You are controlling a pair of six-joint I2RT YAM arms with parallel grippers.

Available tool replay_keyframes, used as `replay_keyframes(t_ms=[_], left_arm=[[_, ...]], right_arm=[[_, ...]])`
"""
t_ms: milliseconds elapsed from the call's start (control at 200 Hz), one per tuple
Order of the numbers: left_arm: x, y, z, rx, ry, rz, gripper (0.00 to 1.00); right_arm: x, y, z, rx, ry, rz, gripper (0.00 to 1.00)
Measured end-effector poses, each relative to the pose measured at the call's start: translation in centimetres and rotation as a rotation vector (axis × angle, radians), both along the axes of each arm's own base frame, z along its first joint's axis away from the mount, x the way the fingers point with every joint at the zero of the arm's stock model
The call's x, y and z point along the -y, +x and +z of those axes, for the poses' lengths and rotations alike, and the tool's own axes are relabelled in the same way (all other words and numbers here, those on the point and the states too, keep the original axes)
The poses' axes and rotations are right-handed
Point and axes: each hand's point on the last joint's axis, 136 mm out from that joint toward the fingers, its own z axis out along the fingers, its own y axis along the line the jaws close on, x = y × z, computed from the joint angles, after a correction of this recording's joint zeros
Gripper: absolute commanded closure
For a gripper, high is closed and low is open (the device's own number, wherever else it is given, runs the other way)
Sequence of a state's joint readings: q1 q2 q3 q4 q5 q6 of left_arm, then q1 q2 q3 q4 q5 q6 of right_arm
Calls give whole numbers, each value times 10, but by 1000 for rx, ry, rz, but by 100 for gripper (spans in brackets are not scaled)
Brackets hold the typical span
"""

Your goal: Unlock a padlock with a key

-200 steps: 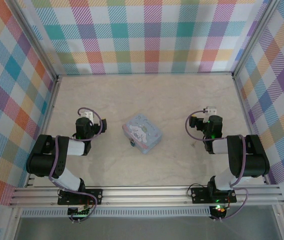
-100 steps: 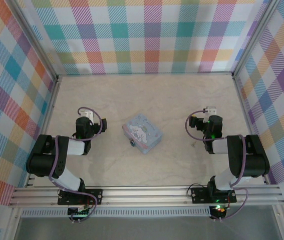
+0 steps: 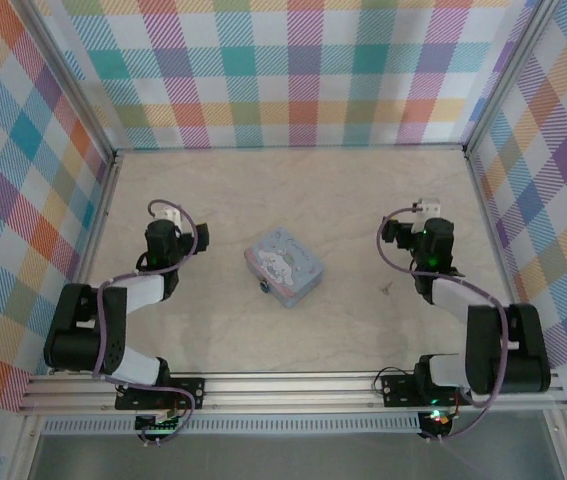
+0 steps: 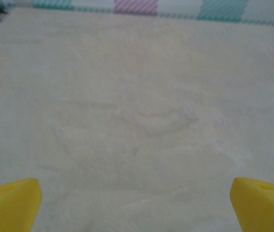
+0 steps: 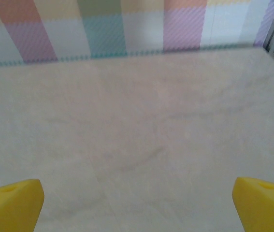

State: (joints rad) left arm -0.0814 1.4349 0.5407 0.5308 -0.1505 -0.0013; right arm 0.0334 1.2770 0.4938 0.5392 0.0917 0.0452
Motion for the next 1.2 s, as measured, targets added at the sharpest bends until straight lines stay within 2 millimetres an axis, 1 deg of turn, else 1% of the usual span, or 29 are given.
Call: replay_keyframes(t_ms=[80,125,185,230,250,315,340,360,430,485,535,580,610,710,840,915,980,1055,1200], left_arm=[[-5,2,22,19,-41,44,0],[-8,3,35,36,-93,73,0],[-15,3,51,50,-182,131,0],[-20,3,60,51,-256,172,0],[-21,3,64,50,-290,182,2],[-15,6,73,31,-376,166,6],[-10,7,74,14,-413,150,10],[-6,8,74,2,-435,137,10],[12,10,72,-61,-512,75,11],[27,11,64,-125,-561,28,7],[42,9,53,-192,-602,-14,9],[55,7,43,-249,-636,-49,9],[65,4,36,-287,-651,-74,11],[103,-6,19,-407,-693,-170,17],[152,-13,13,-507,-708,-304,19],[174,-12,13,-534,-701,-367,20],[188,-12,11,-559,-700,-404,20],[201,-16,6,-589,-697,-437,20],[217,-25,-7,-648,-683,-478,22]], right_arm=[[-3,-4,25,29,42,8,0],[-6,-7,36,36,82,11,0],[-8,-14,47,20,163,-3,0],[-8,-20,53,-6,255,-34,0],[-7,-22,55,-15,286,-45,0],[-14,-28,61,-53,379,-30,0],[-19,-29,61,-72,412,-14,3],[-23,-31,61,-88,435,-1,5],[-36,-38,53,-165,514,42,7],[-47,-46,43,-235,566,70,9],[-59,-55,34,-302,606,95,11],[-70,-63,28,-354,634,117,14],[-78,-69,25,-389,651,136,16],[-107,-88,15,-481,696,202,22],[-142,-117,-9,-615,717,264,25],[-160,-131,-24,-693,722,286,27],[-172,-139,-36,-750,725,295,27],[-184,-144,-46,-801,727,296,28],[-203,-144,-64,-858,741,302,30]])
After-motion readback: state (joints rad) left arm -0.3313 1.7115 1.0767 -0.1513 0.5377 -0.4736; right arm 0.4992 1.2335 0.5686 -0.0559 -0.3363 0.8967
